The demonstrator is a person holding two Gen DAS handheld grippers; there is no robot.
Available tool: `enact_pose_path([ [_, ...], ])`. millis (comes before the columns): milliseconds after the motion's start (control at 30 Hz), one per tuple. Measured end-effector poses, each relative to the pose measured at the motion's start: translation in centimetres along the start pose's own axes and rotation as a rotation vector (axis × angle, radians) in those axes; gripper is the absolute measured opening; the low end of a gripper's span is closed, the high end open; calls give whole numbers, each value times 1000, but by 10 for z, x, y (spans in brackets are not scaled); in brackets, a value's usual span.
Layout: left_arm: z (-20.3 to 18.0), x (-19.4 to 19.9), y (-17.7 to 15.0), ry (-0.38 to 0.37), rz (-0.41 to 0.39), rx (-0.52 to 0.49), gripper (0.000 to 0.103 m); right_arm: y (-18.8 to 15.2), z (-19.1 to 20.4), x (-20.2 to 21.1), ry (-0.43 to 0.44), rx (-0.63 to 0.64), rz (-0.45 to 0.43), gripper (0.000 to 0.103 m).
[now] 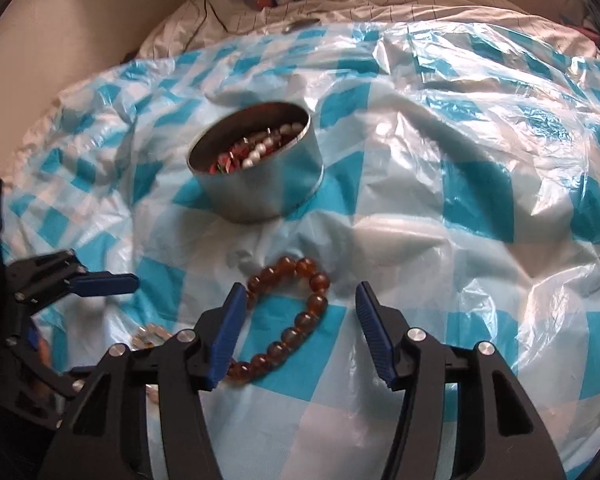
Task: Organize jewelry
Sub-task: 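Grasp and lift the amber bead bracelet with the right gripper while the left approaches the peach bracelet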
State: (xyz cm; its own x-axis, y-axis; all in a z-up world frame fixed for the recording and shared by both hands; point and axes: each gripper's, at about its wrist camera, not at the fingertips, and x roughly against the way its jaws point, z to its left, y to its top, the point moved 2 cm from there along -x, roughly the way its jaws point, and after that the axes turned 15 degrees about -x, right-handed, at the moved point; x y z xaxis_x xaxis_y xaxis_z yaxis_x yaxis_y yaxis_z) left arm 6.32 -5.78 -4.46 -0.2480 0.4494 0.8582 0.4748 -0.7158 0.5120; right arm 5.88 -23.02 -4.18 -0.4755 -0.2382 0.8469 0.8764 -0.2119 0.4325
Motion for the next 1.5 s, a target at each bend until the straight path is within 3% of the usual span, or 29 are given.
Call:
enact_pose_path([
  [100,0,0,-3,-44,-5,32,61,-3,4,-3,-37,45,1,55],
  [167,1,-6,-6,-53,25,54,41,-6,7,-7,-68,78,3,54],
  [200,3,-8,-8,-31,40,58,36,-8,8,-8,-89,95,0,47],
  [267,7,-8,-11,-31,44,84,15,-9,10,-9,-121,136,-9,33],
  [300,10,-6,-13,-35,40,102,14,-10,10,-9,-119,139,-9,21],
  [367,9,-3,-14,-30,29,100,13,-10,11,-7,-114,151,-11,12],
  [433,6,7,-11,-45,-15,97,12,-9,11,-3,-74,127,-13,12],
  [567,16,36,-9,-94,-154,159,12,2,-10,13,195,-81,24,12],
  [733,37,56,-7,-128,-269,264,12,11,-42,21,455,-310,54,12],
  [933,49,60,0,-173,-345,337,12,18,-56,28,651,-438,36,12],
  [1133,52,43,10,-151,-338,343,12,27,-59,43,748,-456,-30,12],
  [1267,51,41,11,-57,-322,312,12,29,-60,44,760,-464,-38,12],
  [1367,50,41,13,63,-289,279,12,28,-59,43,757,-463,-33,12],
  [1500,49,41,15,112,-274,250,12,27,-55,39,746,-450,-20,13],
])
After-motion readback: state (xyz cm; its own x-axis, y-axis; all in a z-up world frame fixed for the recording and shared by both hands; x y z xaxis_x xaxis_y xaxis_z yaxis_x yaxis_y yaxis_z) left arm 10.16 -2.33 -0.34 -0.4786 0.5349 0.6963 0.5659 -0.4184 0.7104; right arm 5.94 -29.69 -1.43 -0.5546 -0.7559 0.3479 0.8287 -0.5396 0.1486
